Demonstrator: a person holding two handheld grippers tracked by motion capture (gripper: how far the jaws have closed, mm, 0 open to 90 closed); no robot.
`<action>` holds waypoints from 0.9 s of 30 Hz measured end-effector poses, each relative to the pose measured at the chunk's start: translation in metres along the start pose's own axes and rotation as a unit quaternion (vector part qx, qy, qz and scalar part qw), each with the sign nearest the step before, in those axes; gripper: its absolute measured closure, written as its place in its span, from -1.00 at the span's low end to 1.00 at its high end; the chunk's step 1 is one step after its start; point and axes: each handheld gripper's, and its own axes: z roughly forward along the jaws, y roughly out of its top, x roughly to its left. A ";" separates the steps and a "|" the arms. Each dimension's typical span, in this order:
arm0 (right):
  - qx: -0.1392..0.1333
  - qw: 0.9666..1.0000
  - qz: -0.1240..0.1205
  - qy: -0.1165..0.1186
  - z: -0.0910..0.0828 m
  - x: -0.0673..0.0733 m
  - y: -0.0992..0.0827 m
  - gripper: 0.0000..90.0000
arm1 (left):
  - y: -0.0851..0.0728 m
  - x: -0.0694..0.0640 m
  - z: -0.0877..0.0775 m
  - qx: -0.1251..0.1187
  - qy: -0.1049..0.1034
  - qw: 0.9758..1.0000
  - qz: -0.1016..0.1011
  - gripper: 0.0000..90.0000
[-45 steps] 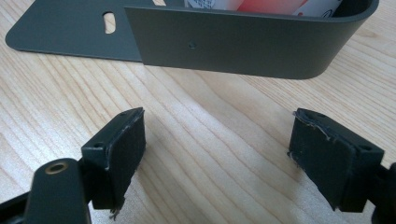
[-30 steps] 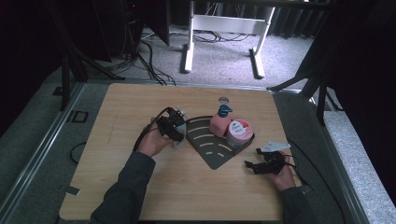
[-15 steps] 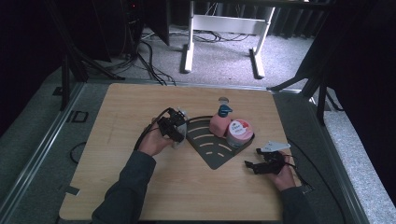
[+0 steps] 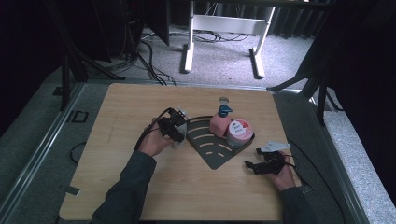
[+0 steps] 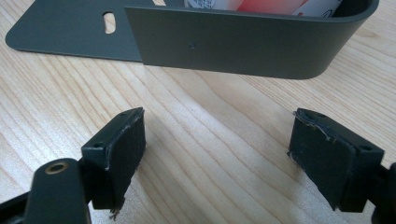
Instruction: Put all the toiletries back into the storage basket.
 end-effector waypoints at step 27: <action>0.000 1.000 0.000 0.000 0.000 0.000 0.000 -0.60 | -0.006 0.000 -0.004 -0.017 -0.016 1.000 -0.012 0.22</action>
